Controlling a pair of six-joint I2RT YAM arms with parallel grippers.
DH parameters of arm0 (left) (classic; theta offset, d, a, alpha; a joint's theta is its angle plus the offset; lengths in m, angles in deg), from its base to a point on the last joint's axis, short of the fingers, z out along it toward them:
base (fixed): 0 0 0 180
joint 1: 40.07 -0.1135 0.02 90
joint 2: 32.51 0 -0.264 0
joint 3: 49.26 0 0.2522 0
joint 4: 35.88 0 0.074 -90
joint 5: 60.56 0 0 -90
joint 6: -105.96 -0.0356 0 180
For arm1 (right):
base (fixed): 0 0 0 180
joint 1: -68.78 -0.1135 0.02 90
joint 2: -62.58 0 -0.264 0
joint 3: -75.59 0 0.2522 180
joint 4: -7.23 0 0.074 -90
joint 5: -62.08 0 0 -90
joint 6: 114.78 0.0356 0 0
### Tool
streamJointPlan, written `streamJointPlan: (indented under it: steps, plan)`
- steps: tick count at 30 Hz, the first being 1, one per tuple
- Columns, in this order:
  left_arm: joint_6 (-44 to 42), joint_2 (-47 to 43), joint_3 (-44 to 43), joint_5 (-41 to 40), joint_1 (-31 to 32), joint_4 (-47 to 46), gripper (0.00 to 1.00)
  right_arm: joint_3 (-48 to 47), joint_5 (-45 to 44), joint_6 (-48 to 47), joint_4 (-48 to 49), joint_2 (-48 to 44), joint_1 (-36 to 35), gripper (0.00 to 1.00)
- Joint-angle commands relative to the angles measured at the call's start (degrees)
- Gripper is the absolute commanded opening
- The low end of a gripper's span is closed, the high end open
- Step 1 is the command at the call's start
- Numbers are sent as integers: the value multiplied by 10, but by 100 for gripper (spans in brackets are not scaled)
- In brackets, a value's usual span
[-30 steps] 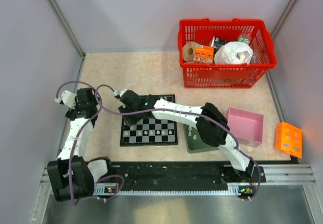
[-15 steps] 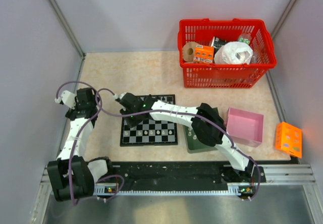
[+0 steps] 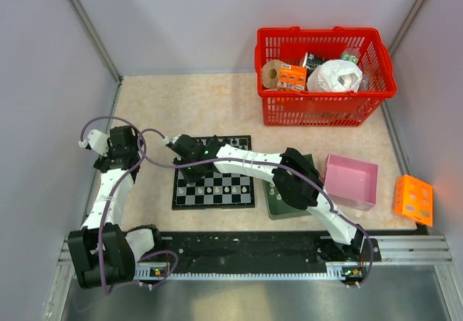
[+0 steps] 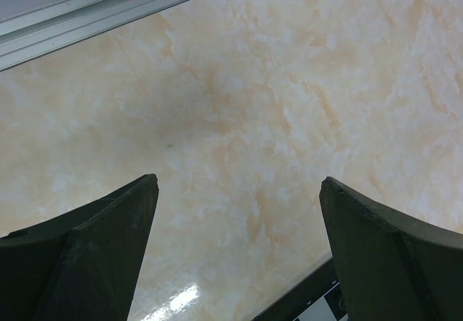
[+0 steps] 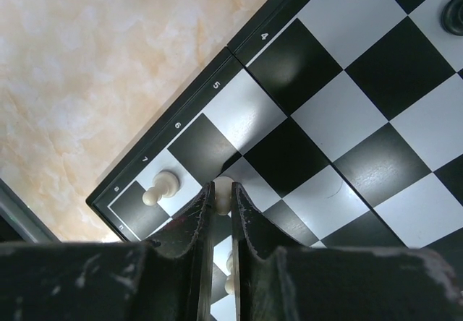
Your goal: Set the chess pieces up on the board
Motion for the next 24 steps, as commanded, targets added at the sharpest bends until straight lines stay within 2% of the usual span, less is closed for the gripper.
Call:
streamJointPlan:
  steps: [1, 16, 24]
  plan:
    - [-1, -15, -7, -1, -3, -17, 99, -4, 9, -4, 7, -17, -1, 10]
    - [1, -14, -5, 5, -3, -20, 99, 78, -5, 8, 19, -67, -20, 9]
    - [2, -16, -6, 6, -3, -19, 99, 84, 8, 12, 29, -68, -24, 9]
